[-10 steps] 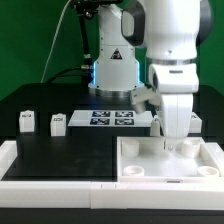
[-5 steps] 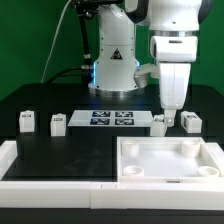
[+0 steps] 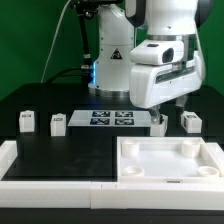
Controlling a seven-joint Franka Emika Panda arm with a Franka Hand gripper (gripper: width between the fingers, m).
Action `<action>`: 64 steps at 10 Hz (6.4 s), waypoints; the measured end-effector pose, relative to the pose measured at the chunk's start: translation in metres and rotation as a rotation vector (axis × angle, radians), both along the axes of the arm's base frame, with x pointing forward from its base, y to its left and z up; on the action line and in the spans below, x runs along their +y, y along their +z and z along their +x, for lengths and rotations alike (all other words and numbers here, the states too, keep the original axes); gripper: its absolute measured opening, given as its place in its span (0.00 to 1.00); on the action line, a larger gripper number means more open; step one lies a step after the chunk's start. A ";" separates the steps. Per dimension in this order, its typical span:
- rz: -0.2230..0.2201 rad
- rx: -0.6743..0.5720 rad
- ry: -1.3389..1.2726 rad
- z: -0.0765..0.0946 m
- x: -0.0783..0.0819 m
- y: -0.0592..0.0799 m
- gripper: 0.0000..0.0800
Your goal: Assemble one leg
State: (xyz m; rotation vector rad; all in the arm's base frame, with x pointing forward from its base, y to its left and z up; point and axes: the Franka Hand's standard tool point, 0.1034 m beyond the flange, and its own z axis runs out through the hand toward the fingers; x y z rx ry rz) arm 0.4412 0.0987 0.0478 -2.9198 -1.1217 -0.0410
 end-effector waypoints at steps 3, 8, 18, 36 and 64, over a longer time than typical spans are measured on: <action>0.023 0.022 -0.365 -0.013 0.029 -0.003 0.81; 0.014 0.081 -0.595 -0.022 0.051 -0.003 0.81; -0.417 0.879 -0.520 -0.071 0.051 -0.007 0.81; -0.453 0.932 -0.509 -0.089 0.061 -0.042 0.36; 0.132 -0.268 -0.333 0.155 0.010 0.064 0.36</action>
Offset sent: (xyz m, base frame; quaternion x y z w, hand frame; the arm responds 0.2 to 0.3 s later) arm -0.0179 0.0318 0.0007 0.0077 0.0036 0.3108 0.9504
